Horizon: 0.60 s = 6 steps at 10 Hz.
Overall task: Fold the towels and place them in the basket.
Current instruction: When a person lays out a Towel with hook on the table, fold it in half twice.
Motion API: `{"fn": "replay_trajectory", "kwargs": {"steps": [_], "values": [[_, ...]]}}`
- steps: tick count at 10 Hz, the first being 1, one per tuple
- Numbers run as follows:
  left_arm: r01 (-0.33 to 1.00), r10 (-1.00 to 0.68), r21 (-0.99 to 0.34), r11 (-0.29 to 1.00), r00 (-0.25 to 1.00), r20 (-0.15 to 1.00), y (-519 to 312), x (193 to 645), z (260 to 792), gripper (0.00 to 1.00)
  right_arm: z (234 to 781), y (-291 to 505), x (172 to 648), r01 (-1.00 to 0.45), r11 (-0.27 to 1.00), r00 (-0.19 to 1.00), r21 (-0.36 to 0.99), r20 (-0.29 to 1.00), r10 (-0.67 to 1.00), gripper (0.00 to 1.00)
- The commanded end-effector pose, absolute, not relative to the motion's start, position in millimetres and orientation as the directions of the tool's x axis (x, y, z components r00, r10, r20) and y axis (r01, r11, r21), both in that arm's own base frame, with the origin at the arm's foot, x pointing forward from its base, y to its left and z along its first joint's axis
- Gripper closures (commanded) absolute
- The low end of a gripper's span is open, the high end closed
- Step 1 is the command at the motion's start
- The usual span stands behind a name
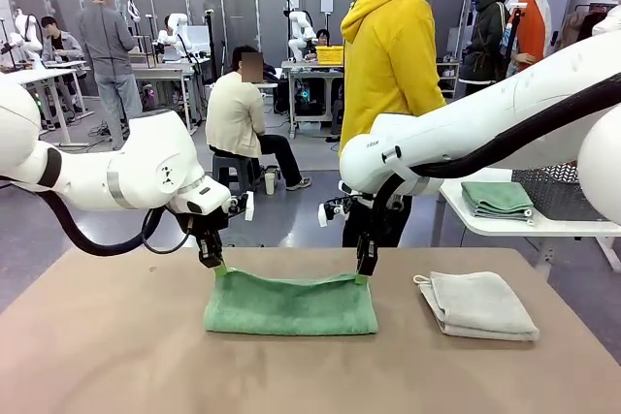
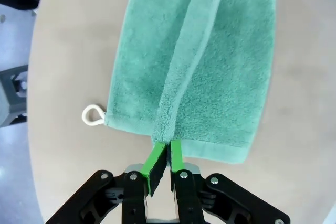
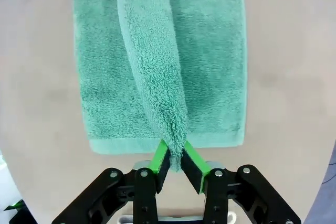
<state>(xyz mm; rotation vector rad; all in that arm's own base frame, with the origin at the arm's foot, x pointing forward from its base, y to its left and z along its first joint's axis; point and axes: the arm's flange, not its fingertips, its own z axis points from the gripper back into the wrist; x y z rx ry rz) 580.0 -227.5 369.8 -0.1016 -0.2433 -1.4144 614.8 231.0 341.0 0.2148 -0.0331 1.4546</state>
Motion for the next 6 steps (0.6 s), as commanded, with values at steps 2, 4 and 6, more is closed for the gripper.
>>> {"fn": "replay_trajectory", "kwargs": {"steps": [2,4,6], "values": [[0.967,-0.955,0.105,0.234,0.209,0.209,-222.4,597.3,363.9,0.91,332.8,225.3,633.1,-0.98,0.133,0.154,0.151,0.137,0.979,0.84],[0.978,-0.951,0.098,0.186,0.154,0.266,-224.4,600.0,356.7,0.91,328.1,222.1,636.1,-0.975,0.169,0.187,0.144,0.123,0.975,0.84],[0.978,-0.952,0.114,0.176,0.14,0.27,-224.6,601.9,351.0,0.91,325.6,219.8,637.7,-0.977,0.173,0.189,0.123,0.128,0.974,0.84]]}}
